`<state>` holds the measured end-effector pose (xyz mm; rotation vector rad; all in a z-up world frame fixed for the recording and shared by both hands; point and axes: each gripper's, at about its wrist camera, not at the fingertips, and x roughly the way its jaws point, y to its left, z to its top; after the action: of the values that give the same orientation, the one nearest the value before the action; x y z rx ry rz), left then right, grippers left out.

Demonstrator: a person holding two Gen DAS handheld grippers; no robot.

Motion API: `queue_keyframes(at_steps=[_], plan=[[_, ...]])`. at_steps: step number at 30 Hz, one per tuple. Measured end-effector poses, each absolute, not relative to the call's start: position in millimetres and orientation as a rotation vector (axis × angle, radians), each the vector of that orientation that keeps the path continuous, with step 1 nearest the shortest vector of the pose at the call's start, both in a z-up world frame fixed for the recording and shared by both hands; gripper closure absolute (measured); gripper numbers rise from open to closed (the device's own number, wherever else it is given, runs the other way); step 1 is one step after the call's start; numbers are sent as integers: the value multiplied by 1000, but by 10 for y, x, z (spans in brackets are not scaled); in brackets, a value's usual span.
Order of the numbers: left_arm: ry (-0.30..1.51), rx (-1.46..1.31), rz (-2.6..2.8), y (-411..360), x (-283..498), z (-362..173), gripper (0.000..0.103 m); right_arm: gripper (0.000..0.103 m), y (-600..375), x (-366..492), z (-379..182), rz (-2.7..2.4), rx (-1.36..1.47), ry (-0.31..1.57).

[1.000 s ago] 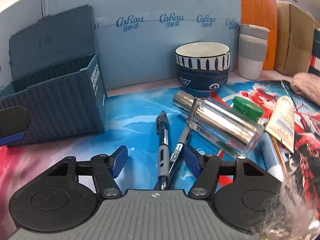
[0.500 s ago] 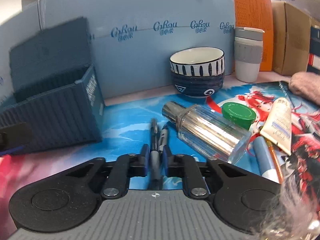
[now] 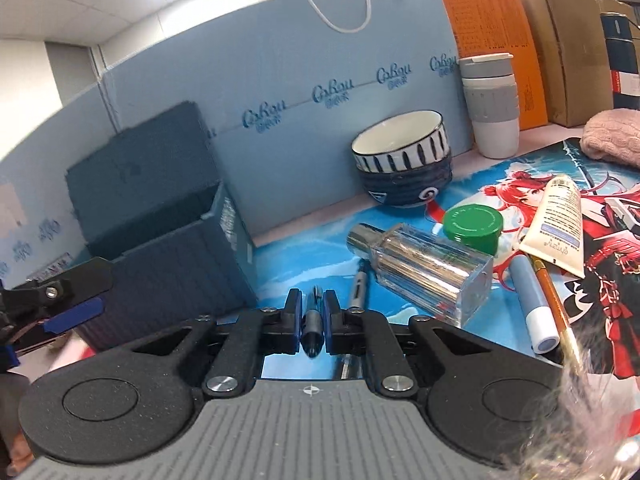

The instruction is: Organize rigid objects

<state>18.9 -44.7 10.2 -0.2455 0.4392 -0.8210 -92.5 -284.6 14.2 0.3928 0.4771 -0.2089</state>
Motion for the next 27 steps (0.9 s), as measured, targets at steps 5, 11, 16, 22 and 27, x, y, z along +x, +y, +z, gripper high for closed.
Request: queue_keyframes(at_steps=[5,11,16,22,27], plan=[[427,-260,-811,-381,176,228,2,93,-2830,-987,223,-142,429,461],[458,-286,-794,-291,242,304,2,93,-2833,-955,194,-91,490,482],[497,-307,-785,-279,327,265,2,93,-2863,-935,165,-94,519,485],[527,-285,-790,-339,338,204,2,89,-2948,-913,98,-154,519,508],[537,-270,-794,-370,336,173,2,86,-2930,-827,48,-199,454,549]])
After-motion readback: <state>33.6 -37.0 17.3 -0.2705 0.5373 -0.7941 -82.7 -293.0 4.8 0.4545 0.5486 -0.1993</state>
